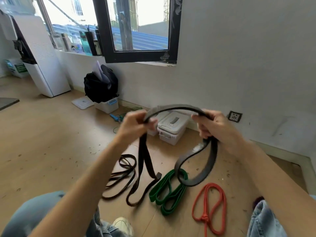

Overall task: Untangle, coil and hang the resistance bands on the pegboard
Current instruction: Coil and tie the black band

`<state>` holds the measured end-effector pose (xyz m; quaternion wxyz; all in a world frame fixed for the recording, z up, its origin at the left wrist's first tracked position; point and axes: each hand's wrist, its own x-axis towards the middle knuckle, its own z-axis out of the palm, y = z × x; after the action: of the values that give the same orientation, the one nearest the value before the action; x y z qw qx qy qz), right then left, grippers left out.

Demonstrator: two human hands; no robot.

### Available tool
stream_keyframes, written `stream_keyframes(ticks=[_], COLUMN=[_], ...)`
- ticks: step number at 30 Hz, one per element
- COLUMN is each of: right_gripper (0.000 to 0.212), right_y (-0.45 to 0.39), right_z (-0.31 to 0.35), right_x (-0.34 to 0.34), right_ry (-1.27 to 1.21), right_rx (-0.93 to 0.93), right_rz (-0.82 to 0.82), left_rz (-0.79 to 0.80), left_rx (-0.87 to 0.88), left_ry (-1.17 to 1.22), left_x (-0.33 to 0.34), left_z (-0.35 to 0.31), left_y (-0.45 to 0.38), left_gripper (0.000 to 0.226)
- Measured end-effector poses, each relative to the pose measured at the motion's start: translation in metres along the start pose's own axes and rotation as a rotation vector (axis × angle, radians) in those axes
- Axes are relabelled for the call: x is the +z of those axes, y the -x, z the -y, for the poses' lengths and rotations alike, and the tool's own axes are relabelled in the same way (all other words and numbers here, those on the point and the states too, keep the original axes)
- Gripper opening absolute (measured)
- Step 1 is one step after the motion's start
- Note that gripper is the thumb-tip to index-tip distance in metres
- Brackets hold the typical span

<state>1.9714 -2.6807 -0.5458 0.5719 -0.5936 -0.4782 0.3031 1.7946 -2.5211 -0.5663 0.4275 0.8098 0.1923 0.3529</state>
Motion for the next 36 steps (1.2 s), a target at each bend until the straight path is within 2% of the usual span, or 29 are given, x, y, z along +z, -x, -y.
stream_keyframes(ticks=[1, 2, 4, 6, 8, 10, 13, 15, 17, 19, 21, 22, 24, 25, 27, 29, 32, 34, 36], right_gripper=[0.011, 0.013, 0.027, 0.049, 0.054, 0.036, 0.003, 0.013, 0.020, 0.021, 0.021, 0.016, 0.006, 0.015, 0.030, 0.024, 0.007, 0.009, 0.011], right_y=[0.004, 0.008, 0.012, 0.010, 0.005, 0.003, 0.002, 0.000, -0.002, -0.002, 0.001, 0.003, 0.010, 0.014, 0.016, 0.015, 0.013, 0.010, 0.009], right_z=[-0.006, -0.012, -0.020, -0.022, -0.018, -0.013, 0.004, 0.020, 0.034, 0.040, 0.034, 0.028, 0.015, 0.009, 0.001, 0.001, 0.011, 0.027, 0.040], right_x=[-0.004, -0.005, 0.003, 0.014, 0.024, 0.032, 0.033, 0.031, 0.033, 0.033, 0.023, 0.015, 0.006, 0.007, 0.018, 0.034, 0.040, 0.036, 0.034], right_ry=[0.156, 0.267, 0.282, 0.157, 0.158, 0.216, 0.139, 0.025, -0.079, -0.241, -0.255, -0.125, 0.254, 0.345, 0.229, 0.110, 0.249, 0.380, 0.415], right_rx=[0.031, 0.076, 0.146, 0.127, 0.068, 0.000, -0.056, -0.070, -0.113, -0.113, -0.070, -0.034, 0.082, 0.143, 0.182, 0.114, 0.037, -0.001, -0.042], right_rz=[0.093, 0.219, 0.383, 0.356, 0.309, 0.286, 0.217, 0.206, 0.219, 0.213, 0.191, 0.217, 0.387, 0.463, 0.474, 0.410, 0.302, 0.241, 0.224], left_rz=[-0.069, -0.066, 0.092, 0.250, 0.256, 0.239, 0.256, 0.324, 0.466, 0.599, 0.515, 0.396, 0.163, 0.140, 0.247, 0.342, 0.262, 0.246, 0.280], left_rx=[0.088, 0.169, 0.218, 0.177, 0.139, 0.102, 0.043, -0.018, -0.136, -0.250, -0.259, -0.234, -0.155, -0.088, 0.038, 0.072, 0.040, 0.006, -0.124], left_ry=[0.017, -0.028, -0.225, -0.395, -0.422, -0.378, -0.298, -0.237, -0.153, -0.175, -0.179, -0.095, 0.140, 0.153, -0.080, -0.276, -0.185, -0.116, -0.031], left_x=[-0.015, -0.024, -0.019, 0.001, 0.015, 0.016, 0.003, 0.005, 0.017, 0.023, 0.013, 0.004, -0.012, -0.015, -0.001, 0.018, 0.020, 0.017, 0.030], left_z=[-0.015, -0.028, -0.049, -0.058, -0.056, -0.052, -0.044, -0.033, -0.015, 0.003, 0.011, 0.008, -0.007, -0.018, -0.038, -0.044, -0.034, -0.021, -0.007], left_y=[-0.009, -0.015, -0.020, -0.017, -0.016, -0.015, -0.017, -0.010, 0.008, 0.028, 0.033, 0.031, 0.021, 0.015, 0.008, 0.007, 0.007, 0.014, 0.026], left_gripper=[0.020, 0.026, 0.034, 0.040, 0.044, 0.042, 0.021, 0.014, 0.017, 0.022, 0.024, 0.027, 0.039, 0.041, 0.040, 0.036, 0.008, 0.010, 0.019])
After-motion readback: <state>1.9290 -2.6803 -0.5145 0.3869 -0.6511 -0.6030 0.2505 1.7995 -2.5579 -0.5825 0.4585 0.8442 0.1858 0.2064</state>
